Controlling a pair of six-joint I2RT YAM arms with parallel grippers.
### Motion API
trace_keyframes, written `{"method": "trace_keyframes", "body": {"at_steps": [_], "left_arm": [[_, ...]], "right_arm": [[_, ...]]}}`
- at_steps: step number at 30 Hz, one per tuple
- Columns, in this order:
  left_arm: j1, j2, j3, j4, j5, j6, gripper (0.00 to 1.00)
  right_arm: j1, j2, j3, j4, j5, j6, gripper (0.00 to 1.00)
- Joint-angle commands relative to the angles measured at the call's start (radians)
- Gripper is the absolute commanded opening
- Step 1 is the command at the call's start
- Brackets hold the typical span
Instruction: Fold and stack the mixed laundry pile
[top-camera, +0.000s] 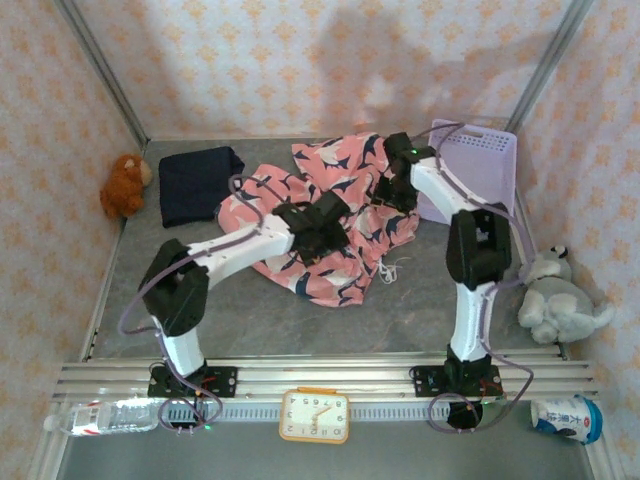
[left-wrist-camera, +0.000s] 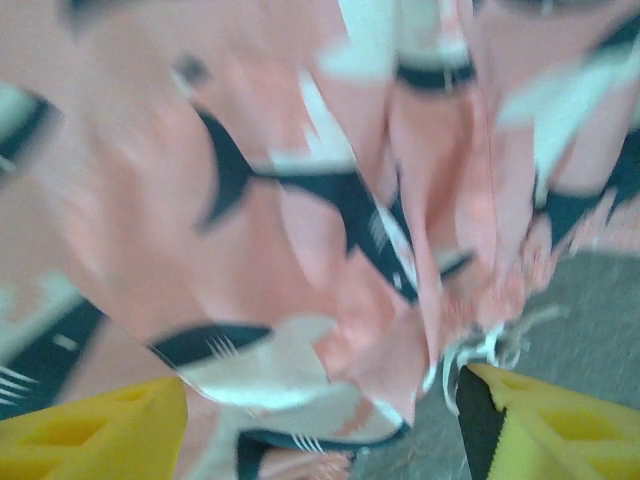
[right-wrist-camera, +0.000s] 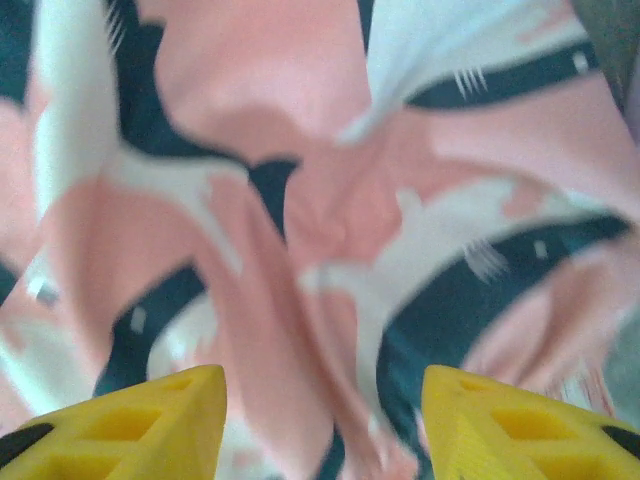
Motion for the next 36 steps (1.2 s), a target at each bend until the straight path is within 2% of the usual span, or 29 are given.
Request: {"method": "trace_keyframes", "body": {"at_steps": [1, 6, 10, 12, 15, 16, 22, 25, 27, 30, 36], "left_arm": [[0.123, -0.074, -0.043, -0.099, -0.102, 0.121, 0.72], [0.304, -0.059, -0.057, -0.087, -0.091, 0.281, 0.71], [0.397, 0.026, -0.024, -0.068, -0.086, 0.379, 0.62], [0.433, 0.077, -0.009, -0.065, -0.073, 0.401, 0.54], [0.473, 0.145, -0.01, -0.041, -0.031, 0.414, 0.39], [0.482, 0.176, -0.01, -0.038, -0.014, 0.418, 0.35], [0.488, 0.218, -0.086, -0.016, 0.029, 0.423, 0.21], [0.486, 0.163, -0.212, 0.026, 0.055, 0.361, 0.21], [0.477, 0.079, -0.34, 0.068, 0.068, 0.299, 0.21], [0.434, -0.049, -0.504, 0.079, 0.039, 0.222, 0.21], [0.261, -0.35, -0.758, 0.047, -0.038, -0.013, 0.22]], "right_arm": [[0.06, -0.155, -0.142, 0.037, -0.072, 0.028, 0.53], [0.209, -0.23, -0.317, 0.101, -0.113, 0.077, 0.5], [0.313, -0.18, -0.358, 0.139, -0.118, 0.118, 0.47], [0.363, -0.142, -0.355, 0.139, -0.092, 0.123, 0.39], [0.398, -0.087, -0.373, 0.124, -0.056, 0.179, 0.19], [0.4, -0.081, -0.397, 0.13, -0.052, 0.206, 0.18], [0.399, -0.115, -0.531, 0.146, 0.033, 0.261, 0.18], [0.395, -0.133, -0.558, 0.09, 0.111, 0.217, 0.2], [0.379, -0.149, -0.575, 0.058, 0.17, 0.179, 0.23], [0.337, -0.175, -0.591, 0.045, 0.184, 0.119, 0.29], [0.278, -0.196, -0.573, 0.033, 0.149, -0.013, 0.38]]}}
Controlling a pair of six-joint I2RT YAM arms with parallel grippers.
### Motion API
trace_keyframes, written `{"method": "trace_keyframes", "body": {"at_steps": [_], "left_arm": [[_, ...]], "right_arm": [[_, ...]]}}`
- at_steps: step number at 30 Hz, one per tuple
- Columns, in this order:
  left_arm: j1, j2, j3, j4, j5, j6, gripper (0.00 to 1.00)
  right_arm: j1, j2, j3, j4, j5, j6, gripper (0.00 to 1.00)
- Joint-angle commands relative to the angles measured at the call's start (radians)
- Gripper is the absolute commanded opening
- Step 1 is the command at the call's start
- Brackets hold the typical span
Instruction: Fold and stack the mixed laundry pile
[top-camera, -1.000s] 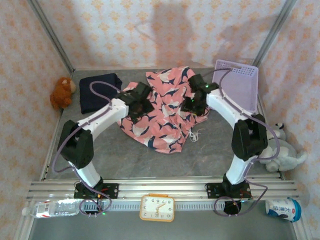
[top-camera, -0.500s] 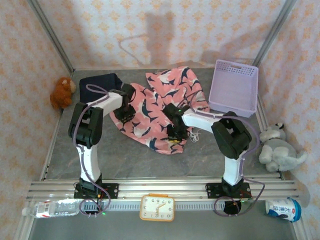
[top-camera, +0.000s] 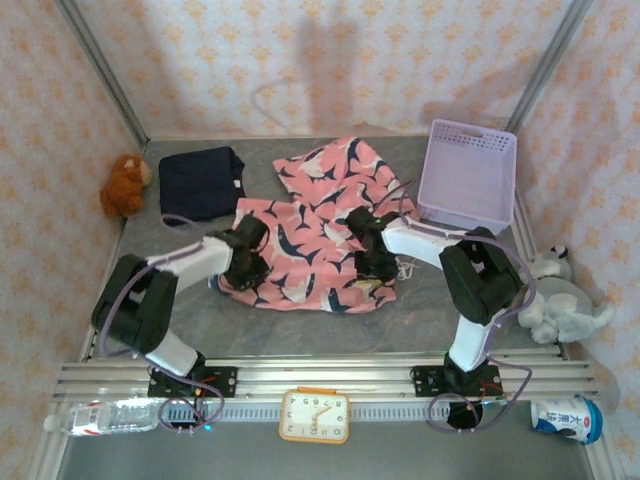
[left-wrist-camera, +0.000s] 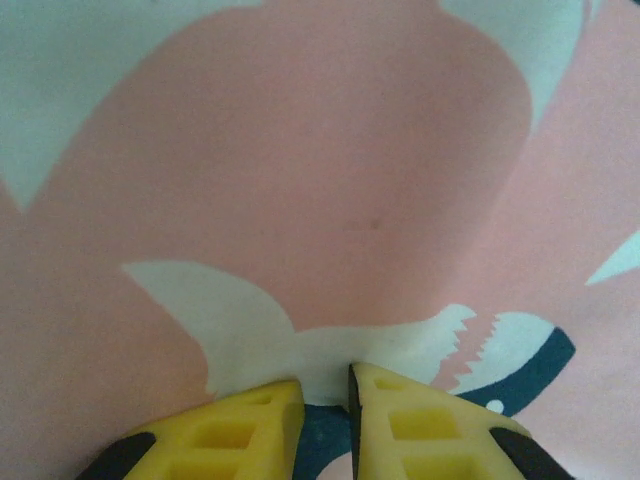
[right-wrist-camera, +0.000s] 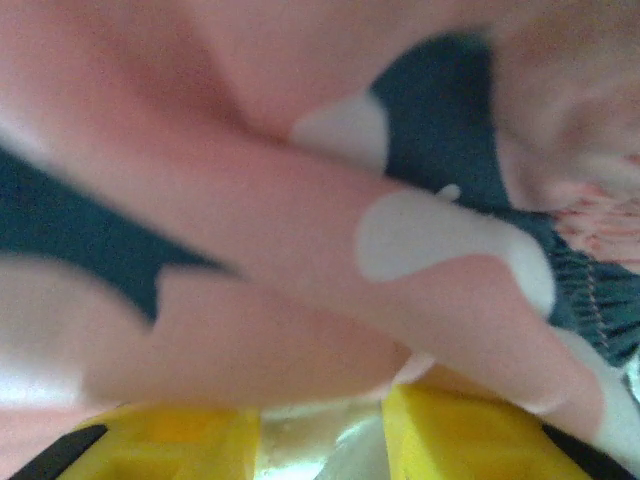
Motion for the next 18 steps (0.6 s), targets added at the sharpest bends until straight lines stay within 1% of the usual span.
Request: {"method": "trace_keyframes", "body": {"at_steps": [1, 5, 8, 9, 10, 11, 12, 13, 14, 15, 17, 18], "left_arm": [[-0.083, -0.125, -0.132, -0.095, -0.088, -0.211, 0.22], [-0.19, -0.27, -0.19, -0.115, -0.114, -0.35, 0.24], [-0.223, -0.34, -0.176, -0.155, -0.155, -0.38, 0.28], [-0.222, -0.358, -0.168, -0.17, -0.173, -0.373, 0.34], [-0.223, -0.37, -0.156, -0.183, -0.196, -0.366, 0.43], [-0.222, -0.382, -0.14, -0.205, -0.218, -0.357, 0.55], [-0.221, -0.39, -0.122, -0.225, -0.233, -0.345, 0.64], [-0.221, -0.393, -0.105, -0.235, -0.238, -0.33, 0.7], [-0.22, -0.391, -0.087, -0.246, -0.238, -0.304, 0.75], [-0.219, -0.382, -0.068, -0.257, -0.229, -0.278, 0.77], [-0.217, -0.349, -0.023, -0.301, -0.218, -0.225, 0.77], [-0.217, -0.332, -0.003, -0.331, -0.212, -0.201, 0.78]], "right_arm": [[-0.026, -0.011, -0.01, -0.098, 0.084, -0.104, 0.38], [-0.029, -0.04, -0.032, -0.108, 0.091, -0.132, 0.4], [-0.042, -0.083, -0.073, -0.111, 0.1, -0.125, 0.43], [-0.048, -0.096, -0.082, -0.116, 0.102, -0.115, 0.44], [-0.052, -0.113, -0.087, -0.122, 0.098, -0.108, 0.47], [-0.053, -0.137, -0.092, -0.126, 0.086, -0.098, 0.5], [-0.054, -0.167, -0.098, -0.128, 0.069, -0.083, 0.53], [-0.054, -0.199, -0.102, -0.13, 0.05, -0.068, 0.58], [-0.053, -0.239, -0.109, -0.136, 0.03, -0.046, 0.64], [-0.054, -0.282, -0.118, -0.14, 0.015, -0.02, 0.68], [-0.054, -0.367, -0.145, -0.147, -0.011, 0.027, 0.74], [-0.054, -0.401, -0.161, -0.151, -0.022, 0.043, 0.75]]}}
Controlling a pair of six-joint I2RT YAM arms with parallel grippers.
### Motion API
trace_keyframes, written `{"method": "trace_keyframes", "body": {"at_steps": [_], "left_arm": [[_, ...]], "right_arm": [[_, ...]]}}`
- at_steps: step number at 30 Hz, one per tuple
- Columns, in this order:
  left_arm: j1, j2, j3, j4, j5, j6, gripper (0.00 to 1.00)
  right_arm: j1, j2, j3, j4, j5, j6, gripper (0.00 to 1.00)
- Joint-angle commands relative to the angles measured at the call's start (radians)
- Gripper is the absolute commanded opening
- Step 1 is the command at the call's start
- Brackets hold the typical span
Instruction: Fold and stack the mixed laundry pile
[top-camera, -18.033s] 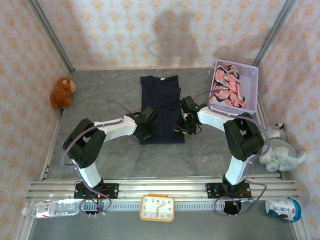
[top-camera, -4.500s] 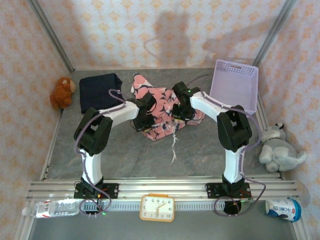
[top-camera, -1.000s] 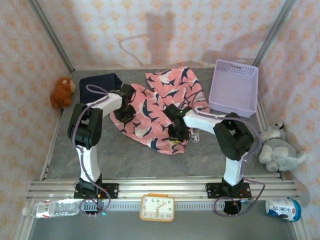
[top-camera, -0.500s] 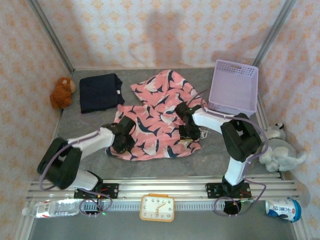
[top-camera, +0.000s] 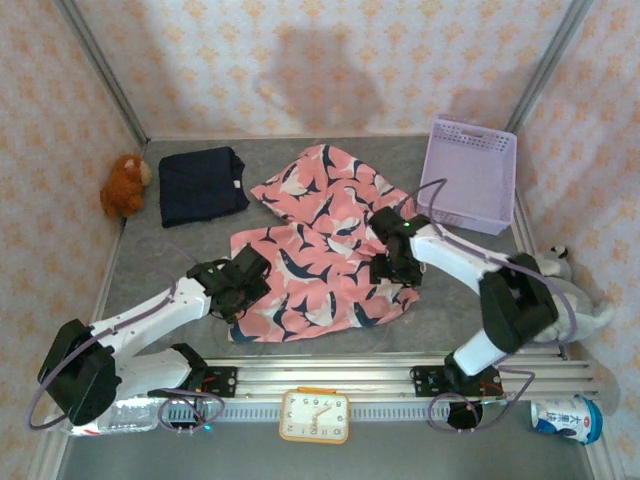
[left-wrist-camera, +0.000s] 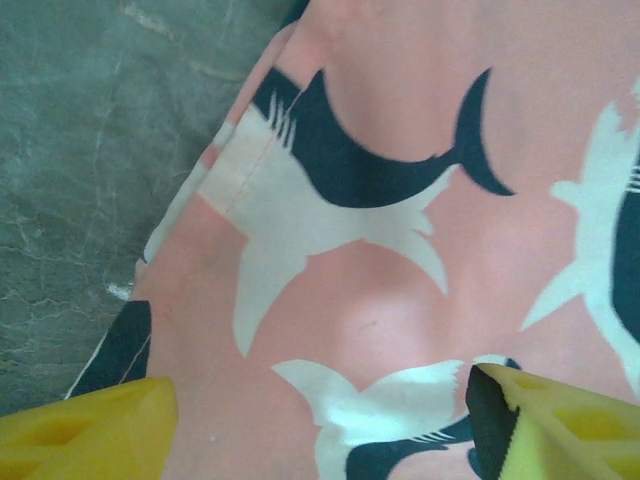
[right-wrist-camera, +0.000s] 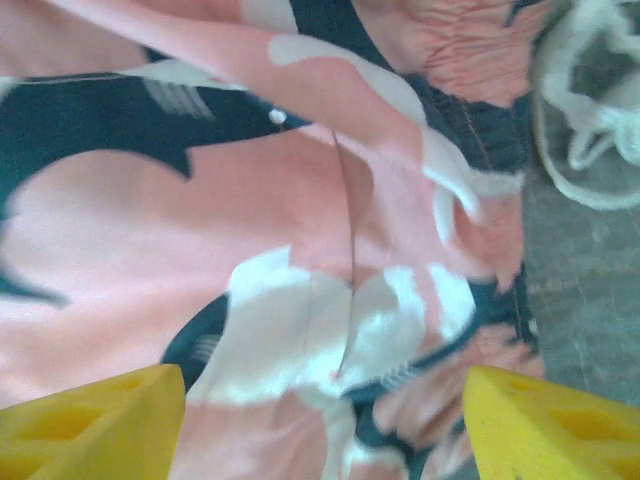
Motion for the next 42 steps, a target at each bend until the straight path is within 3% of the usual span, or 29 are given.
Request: {"method": "trace_keyframes", "body": {"at_steps": [1, 7, 16, 19, 27, 28, 31, 35, 42], "left_arm": [[0.003, 0.044, 0.071, -0.128, -0.044, 0.091, 0.77], [0.002, 0.033, 0.05, -0.197, 0.009, 0.168, 0.75], [-0.048, 0.021, -0.076, -0.128, 0.119, 0.113, 0.71], [-0.058, 0.024, -0.128, -0.085, 0.133, 0.067, 0.71], [-0.07, 0.005, -0.177, -0.112, 0.11, 0.059, 0.71], [-0.07, 0.01, -0.183, -0.093, 0.113, 0.053, 0.67], [-0.07, 0.035, -0.187, -0.036, 0.096, 0.029, 0.41], [-0.07, 0.041, -0.132, -0.07, 0.017, 0.014, 0.0], [-0.026, -0.142, 0.081, -0.243, -0.217, 0.07, 0.0]], "right_arm": [[-0.001, -0.126, -0.048, -0.06, -0.032, 0.09, 0.75], [-0.02, -0.269, -0.187, -0.08, 0.027, 0.163, 0.76], [-0.054, -0.262, -0.331, 0.198, -0.067, 0.26, 0.71], [-0.06, -0.208, -0.349, 0.247, -0.066, 0.27, 0.62], [-0.062, -0.183, -0.362, 0.249, -0.047, 0.273, 0.24], [-0.061, -0.185, -0.366, 0.25, -0.048, 0.273, 0.18], [-0.061, -0.187, -0.365, 0.236, -0.067, 0.266, 0.01], [-0.052, -0.23, -0.34, 0.143, -0.091, 0.249, 0.0], [-0.046, -0.379, -0.243, -0.046, -0.24, 0.265, 0.0]]}}
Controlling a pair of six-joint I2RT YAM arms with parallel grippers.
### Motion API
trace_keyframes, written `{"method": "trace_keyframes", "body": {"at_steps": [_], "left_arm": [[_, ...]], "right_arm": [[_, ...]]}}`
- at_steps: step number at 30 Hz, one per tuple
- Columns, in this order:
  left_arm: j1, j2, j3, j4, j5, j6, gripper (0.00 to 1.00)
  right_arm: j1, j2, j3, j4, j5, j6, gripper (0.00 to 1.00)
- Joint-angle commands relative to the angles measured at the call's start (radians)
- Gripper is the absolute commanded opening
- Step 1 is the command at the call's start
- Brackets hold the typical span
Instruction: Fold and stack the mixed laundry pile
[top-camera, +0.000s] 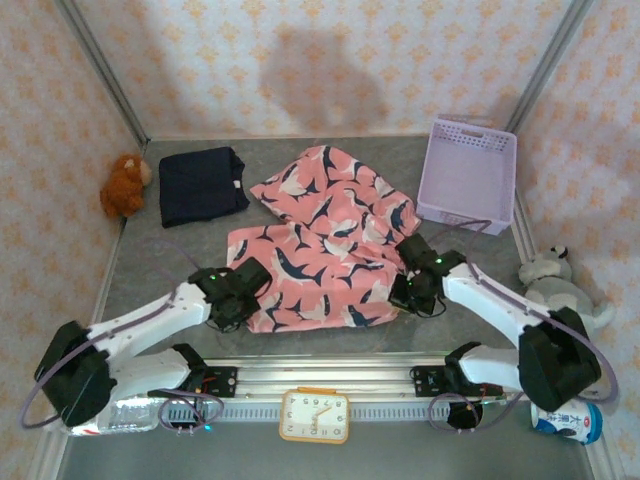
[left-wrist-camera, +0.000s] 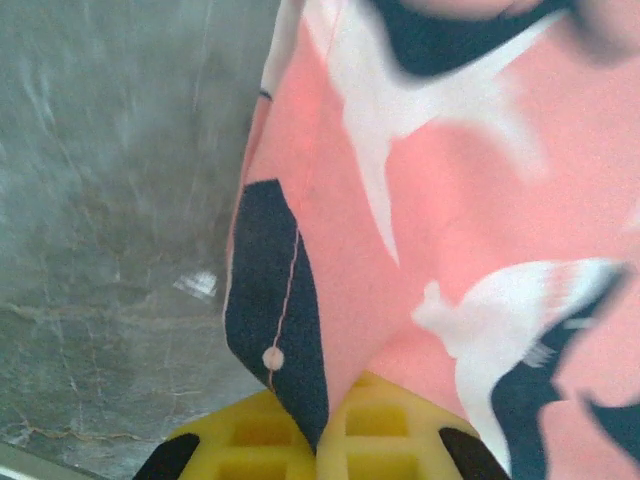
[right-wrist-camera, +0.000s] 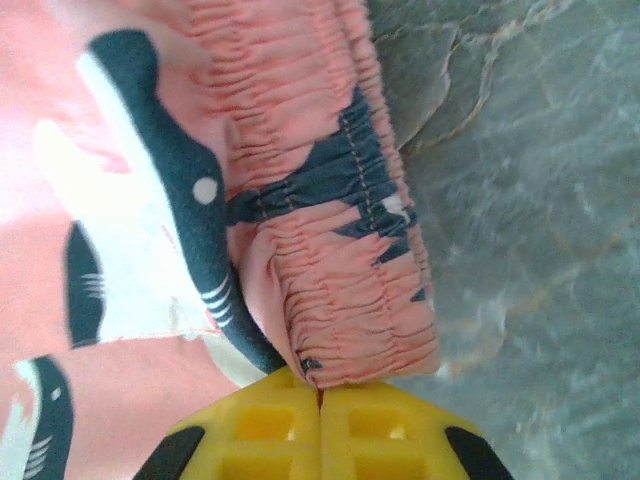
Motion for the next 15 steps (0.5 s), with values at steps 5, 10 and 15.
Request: {"method": "trace_keyframes", "body": {"at_steps": [5, 10, 15], "left_arm": [[0.203, 0.0, 0.336, -0.079, -0.161, 0.208, 0.0], [0.249, 0.236, 0.65, -0.069, -0.209, 0.371, 0.0], [0.291, 0.495, 0.95, -0.014, -0.185, 0.47, 0.0]], "right_arm": [[-0.027, -0.072, 0.18, -0.126, -0.084, 0.075, 0.0], [-0.098, -0.057, 0.265, -0.06, -0.077, 0.161, 0.0], [-0.231, -0.01, 0.288, 0.03, -0.121, 0.227, 0.0]]}}
